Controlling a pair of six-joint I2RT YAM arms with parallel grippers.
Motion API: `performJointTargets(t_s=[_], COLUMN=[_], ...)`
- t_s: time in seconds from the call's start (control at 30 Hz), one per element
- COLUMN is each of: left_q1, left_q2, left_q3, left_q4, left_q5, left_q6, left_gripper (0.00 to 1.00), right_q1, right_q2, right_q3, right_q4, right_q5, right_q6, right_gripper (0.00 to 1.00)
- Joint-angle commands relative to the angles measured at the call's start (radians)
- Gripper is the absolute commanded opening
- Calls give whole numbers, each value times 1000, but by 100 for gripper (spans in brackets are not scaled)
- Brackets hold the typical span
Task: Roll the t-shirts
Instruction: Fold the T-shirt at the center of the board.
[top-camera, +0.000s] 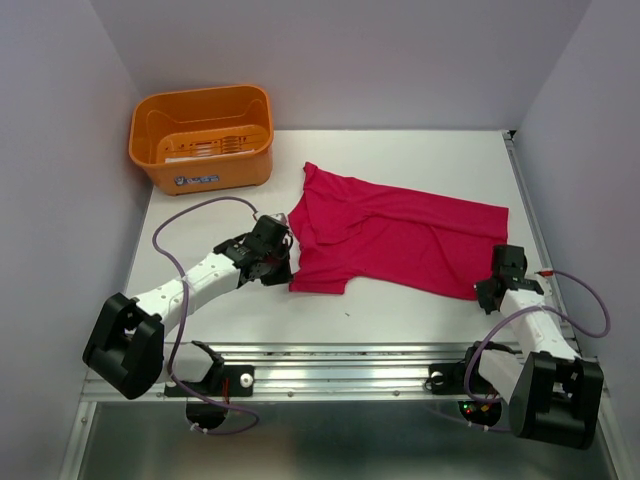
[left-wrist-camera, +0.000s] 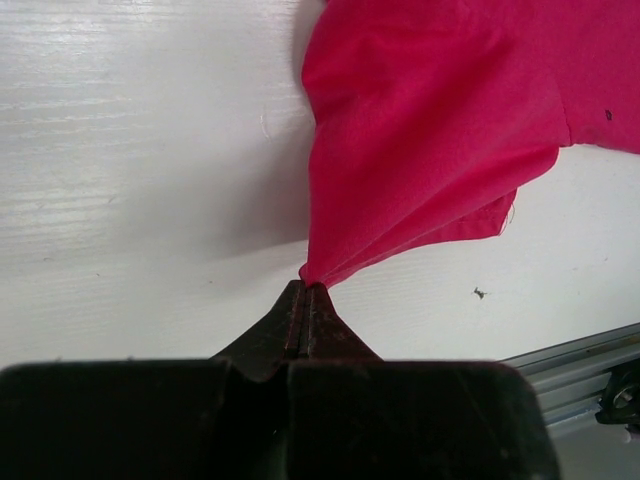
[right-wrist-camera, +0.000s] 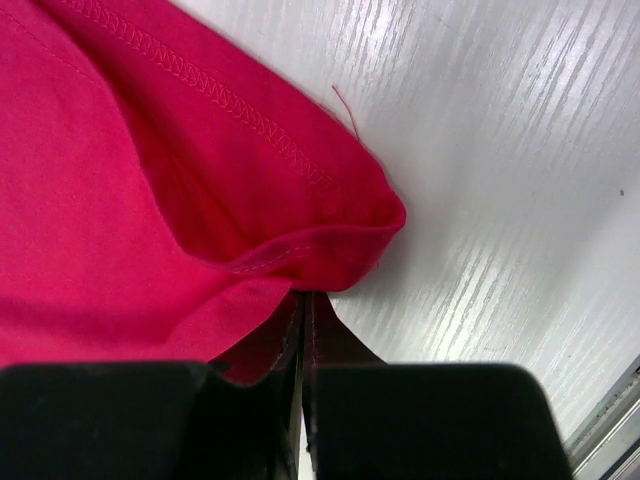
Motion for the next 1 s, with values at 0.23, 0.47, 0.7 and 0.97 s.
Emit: performJointTargets(t_s=[0.23,0.47,0.7,0.97], left_q1=[33,63,64,64], left_q2=[7,85,197,360], left_q3=[169,318,488,715], left_q4=[-51,-63,-87,-115], left_q5=[-14,-29,-78,-155], left_q6=[47,87,117,150], left_gripper=[0,0,0,0], right_q1=[-6,-6,-6,-6], right_q2=[-102,-93,-75,-15], right_q3=[64,107,173,222], right_q4=[-33,-15,3,69], right_q5=[21,-14,-28,-37], right_q6=[-40,-88,-139,-155], right_gripper=[1,1,1,1])
